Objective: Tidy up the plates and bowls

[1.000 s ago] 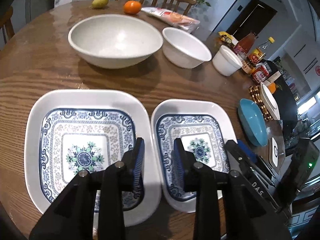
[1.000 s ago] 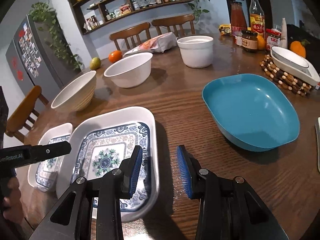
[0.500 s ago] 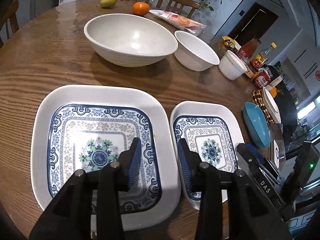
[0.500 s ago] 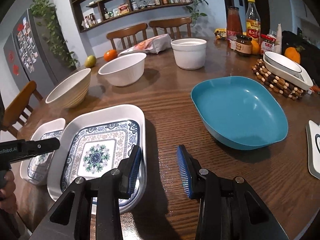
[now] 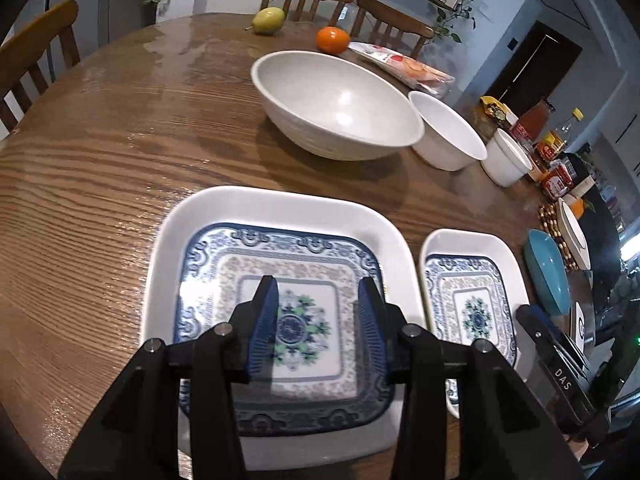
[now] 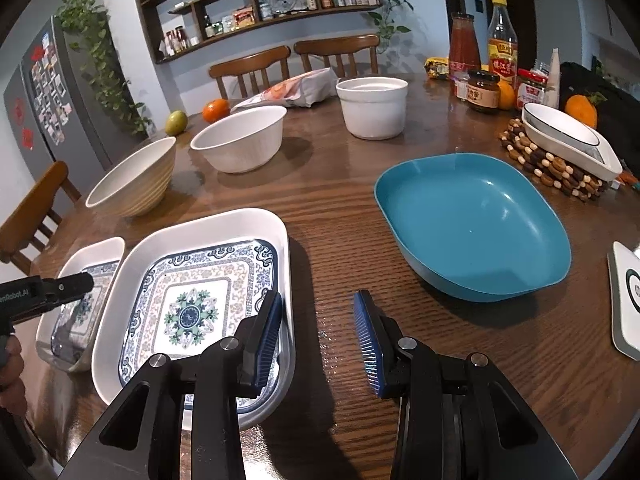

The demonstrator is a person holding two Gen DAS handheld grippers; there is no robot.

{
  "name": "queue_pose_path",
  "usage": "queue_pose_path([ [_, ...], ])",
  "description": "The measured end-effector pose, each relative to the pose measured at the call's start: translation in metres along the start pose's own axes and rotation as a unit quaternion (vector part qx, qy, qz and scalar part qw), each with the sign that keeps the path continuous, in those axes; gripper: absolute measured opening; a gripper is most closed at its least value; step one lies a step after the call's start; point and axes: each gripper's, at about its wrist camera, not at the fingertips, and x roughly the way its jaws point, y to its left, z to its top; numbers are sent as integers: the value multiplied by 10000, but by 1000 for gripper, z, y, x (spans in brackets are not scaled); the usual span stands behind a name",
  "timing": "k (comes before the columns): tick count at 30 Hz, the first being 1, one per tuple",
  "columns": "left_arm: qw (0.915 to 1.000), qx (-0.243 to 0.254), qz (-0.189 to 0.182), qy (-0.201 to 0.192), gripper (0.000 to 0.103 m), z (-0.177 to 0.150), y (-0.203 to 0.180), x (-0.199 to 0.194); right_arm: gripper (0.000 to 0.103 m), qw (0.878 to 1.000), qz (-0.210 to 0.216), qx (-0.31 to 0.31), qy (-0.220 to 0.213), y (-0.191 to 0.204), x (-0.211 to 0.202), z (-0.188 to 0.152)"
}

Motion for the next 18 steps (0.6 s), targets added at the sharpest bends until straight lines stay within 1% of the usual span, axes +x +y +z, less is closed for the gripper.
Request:
queue_pose_path([
  [5, 9997, -87, 183, -105, 40, 0, 11, -4, 39, 10000, 8, 59, -11, -3, -1, -1],
  [6, 9997, -130, 175, -108, 40, 0, 13, -5, 39, 10000, 6, 69, -12, -3, -1, -1],
  [8, 9997, -231, 62, 2, 40, 1, 15, -7, 39, 9999, 68, 79, -3, -2, 0, 0],
  [9, 9994, -299, -142, 67, 39, 1, 16, -11, 39, 9998, 168, 103, -4, -1, -2, 1],
  [10, 9991, -308, -280, 53, 39, 1, 16, -15, 39, 9994, 331, 137, -28, -1, -5, 3],
  [11, 9989, -295, -363, -34, 40, 2, 15, -23, 39, 9987, 473, 141, -85, 0, -9, 6],
  [12, 9987, -267, -363, -225, 40, 2, 15, -33, 40, 9982, 556, 131, -165, 2, -14, 9],
  [14, 9974, -236, -259, -626, 40, 3, 15, -52, 58, 9974, 619, 111, -354, 8, -25, 17],
  [15, 9963, -231, -209, -801, 44, 3, 17, -61, 76, 9966, 693, 111, -426, 11, -29, 20],
  [16, 9952, -238, -185, -929, 47, 2, 19, -68, 83, 9947, 879, 133, -508, 15, -34, 24],
  [17, 9944, -267, -202, -1002, 54, 1, 24, -74, 83, 9919, 1140, 161, -544, 19, -36, 28],
  [18, 9941, -300, -227, -1020, 57, 0, 28, -76, 83, 9879, 1466, 159, -476, 25, -37, 32],
])
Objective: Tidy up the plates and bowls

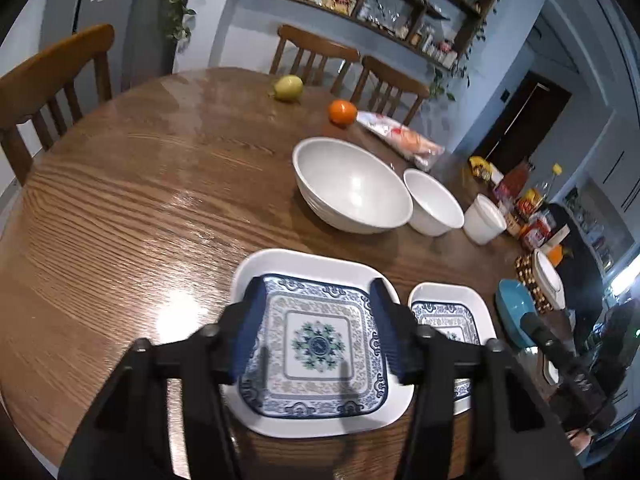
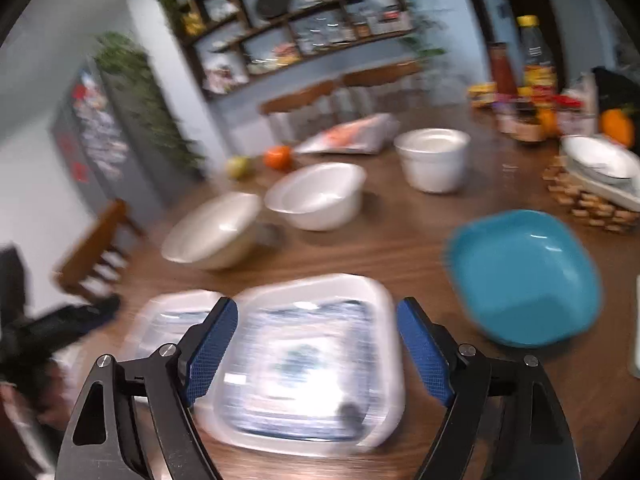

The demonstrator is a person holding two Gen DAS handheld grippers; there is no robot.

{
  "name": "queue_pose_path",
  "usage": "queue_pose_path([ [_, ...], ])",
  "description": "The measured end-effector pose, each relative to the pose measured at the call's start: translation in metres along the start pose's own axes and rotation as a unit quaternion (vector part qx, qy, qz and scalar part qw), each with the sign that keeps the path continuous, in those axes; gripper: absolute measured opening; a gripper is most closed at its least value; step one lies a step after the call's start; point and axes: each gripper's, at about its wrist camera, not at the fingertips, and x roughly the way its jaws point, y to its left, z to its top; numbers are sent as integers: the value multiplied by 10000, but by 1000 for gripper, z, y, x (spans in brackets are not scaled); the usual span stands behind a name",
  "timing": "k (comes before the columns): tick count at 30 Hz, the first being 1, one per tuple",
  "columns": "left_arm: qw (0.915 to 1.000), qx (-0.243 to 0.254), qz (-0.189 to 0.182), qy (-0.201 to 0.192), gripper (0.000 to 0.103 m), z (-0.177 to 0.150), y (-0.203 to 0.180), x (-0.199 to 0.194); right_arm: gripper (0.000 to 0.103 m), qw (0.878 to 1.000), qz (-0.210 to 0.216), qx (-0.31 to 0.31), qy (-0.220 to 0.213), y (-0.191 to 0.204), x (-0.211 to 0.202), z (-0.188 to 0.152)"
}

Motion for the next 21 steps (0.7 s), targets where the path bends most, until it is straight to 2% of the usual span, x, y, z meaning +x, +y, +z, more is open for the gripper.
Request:
queue_pose_path([
  [3, 9999, -138, 19, 57, 57, 0, 13, -2, 83, 9952, 840, 42, 493, 24, 16, 8],
  [5, 9997, -221, 49, 134, 57, -2, 24, 0, 83, 9894, 1198, 84, 812, 37, 30, 11],
  [7, 9992, -323, 72, 243, 57, -3, 33, 4, 83, 9828, 1346, 87, 1259, 53, 50, 11],
  [10, 9984, -432, 52, 355, 55, -6, 41, 10, 83, 9785, 1330, 97, 1575, 67, 73, 13],
  [12, 9981, -414, 31, 453, 50, -8, 43, 15, 83, 9783, 1216, 95, 1674, 75, 85, 14],
  [17, 9964, -451, -93, 715, 46, -13, 48, 28, 83, 9725, 993, 108, 2102, 84, 113, 9],
  [19, 9958, -470, -150, 774, 43, -13, 50, 31, 83, 9714, 883, 149, 2200, 86, 121, 8],
  [21, 9954, -444, -215, 826, 40, -14, 50, 34, 83, 9741, 787, 81, 2118, 89, 122, 9],
])
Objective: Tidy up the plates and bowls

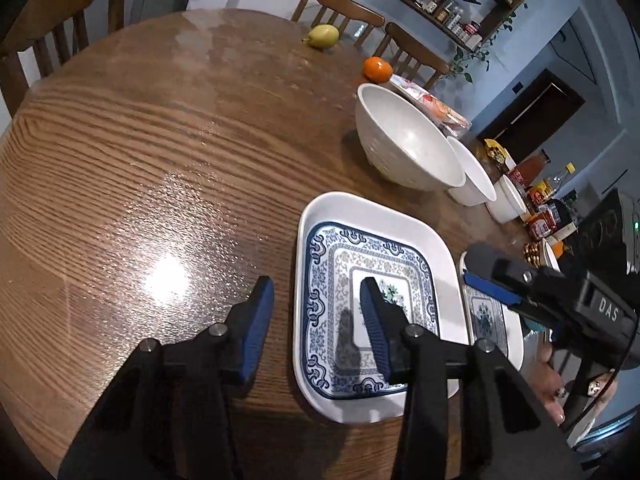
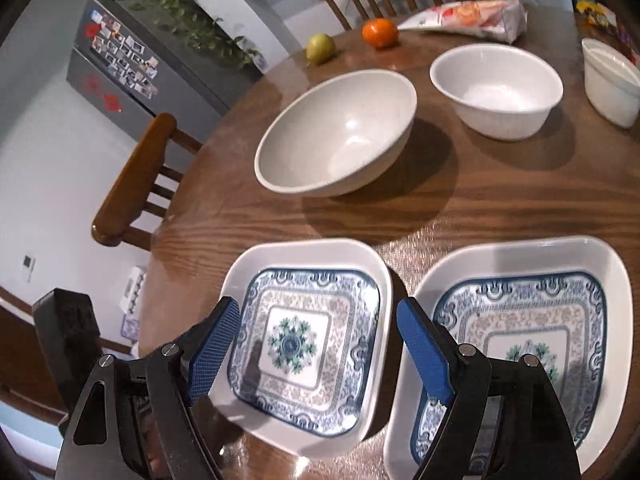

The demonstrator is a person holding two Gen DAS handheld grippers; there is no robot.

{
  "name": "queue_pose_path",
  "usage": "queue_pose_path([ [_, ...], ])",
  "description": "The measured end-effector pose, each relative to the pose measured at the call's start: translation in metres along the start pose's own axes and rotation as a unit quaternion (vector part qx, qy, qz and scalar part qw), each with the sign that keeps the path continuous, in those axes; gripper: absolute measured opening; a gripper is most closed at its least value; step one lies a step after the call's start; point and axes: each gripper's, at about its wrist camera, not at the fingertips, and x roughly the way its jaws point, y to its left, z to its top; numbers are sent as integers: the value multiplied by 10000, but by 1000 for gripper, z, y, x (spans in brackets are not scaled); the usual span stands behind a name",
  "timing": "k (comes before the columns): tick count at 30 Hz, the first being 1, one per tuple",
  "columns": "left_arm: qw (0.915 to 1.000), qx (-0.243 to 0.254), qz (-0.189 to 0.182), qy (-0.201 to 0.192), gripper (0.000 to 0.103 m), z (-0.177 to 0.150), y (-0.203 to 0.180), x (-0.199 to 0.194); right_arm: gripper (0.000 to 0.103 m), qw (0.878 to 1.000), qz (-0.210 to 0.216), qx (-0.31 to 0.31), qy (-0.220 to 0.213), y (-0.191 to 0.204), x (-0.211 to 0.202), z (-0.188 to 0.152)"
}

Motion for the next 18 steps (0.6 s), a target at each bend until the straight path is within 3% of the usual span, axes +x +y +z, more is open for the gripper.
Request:
queue_pose_path([
  [10, 9997, 16, -233, 83, 40, 0, 3, 1, 83, 9994, -189, -102, 284, 9, 20, 4],
  [18, 10000, -36, -30, -31, 39, -2, 14, -6, 83, 9985, -227, -357, 349, 18, 30, -4],
])
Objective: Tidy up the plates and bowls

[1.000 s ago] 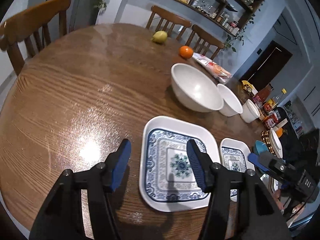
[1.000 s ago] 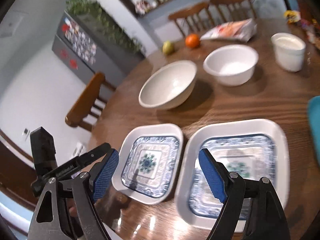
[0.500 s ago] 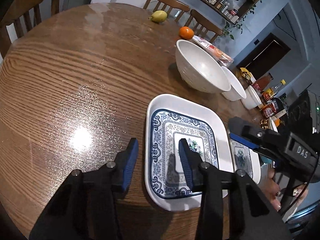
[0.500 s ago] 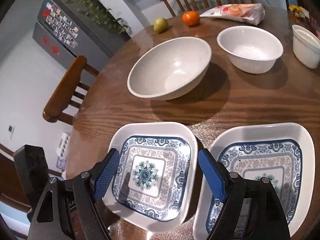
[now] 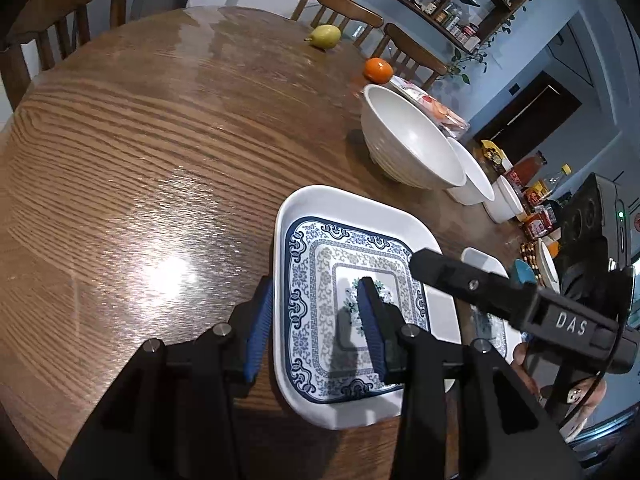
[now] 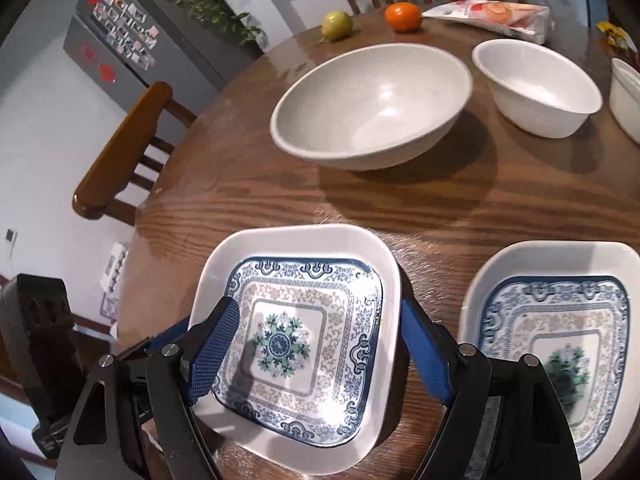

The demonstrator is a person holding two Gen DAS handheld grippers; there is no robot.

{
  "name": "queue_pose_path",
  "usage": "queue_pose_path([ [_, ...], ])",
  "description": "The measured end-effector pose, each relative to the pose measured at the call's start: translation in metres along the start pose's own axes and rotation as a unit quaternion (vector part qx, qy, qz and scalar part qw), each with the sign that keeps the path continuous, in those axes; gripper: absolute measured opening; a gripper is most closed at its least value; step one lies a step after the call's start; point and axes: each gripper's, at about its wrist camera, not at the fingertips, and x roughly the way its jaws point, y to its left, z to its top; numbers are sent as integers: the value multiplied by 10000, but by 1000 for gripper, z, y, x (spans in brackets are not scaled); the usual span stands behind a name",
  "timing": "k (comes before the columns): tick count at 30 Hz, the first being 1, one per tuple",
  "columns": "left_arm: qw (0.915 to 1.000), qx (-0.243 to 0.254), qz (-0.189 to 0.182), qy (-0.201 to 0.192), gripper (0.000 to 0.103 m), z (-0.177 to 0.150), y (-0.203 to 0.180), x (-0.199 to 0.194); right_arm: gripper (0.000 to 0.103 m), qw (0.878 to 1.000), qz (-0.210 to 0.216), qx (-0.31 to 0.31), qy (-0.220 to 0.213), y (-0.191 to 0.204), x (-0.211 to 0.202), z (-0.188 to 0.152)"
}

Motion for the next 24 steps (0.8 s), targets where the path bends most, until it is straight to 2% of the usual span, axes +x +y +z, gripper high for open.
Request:
queue_pose_path([
  [2, 10000, 4, 43, -26, 40, -1, 1, -1, 83, 9999, 22, -29, 99, 2, 6, -3],
  [5, 9999, 21, 94, -37, 41, -2, 0, -3, 83, 9999, -88, -91, -5, 5, 7, -5],
  [6, 10000, 18, 87, -32, 45, -3, 0, -4, 83, 10000, -63, -52, -25, 4, 6, -6],
  [9, 9999, 24, 140, -87, 45, -4, -4, -10, 83, 9999, 66, 36, -70, 2, 3, -7],
  [13, 9993, 184, 171, -294, 45, -4, -16, -21, 83, 9993, 131, -9, -342, 5, -13, -9],
  [24, 9960, 665, -202, -570, 46, -4, -68, -34, 83, 9931, -14, 180, -1161, -7, -70, -15],
])
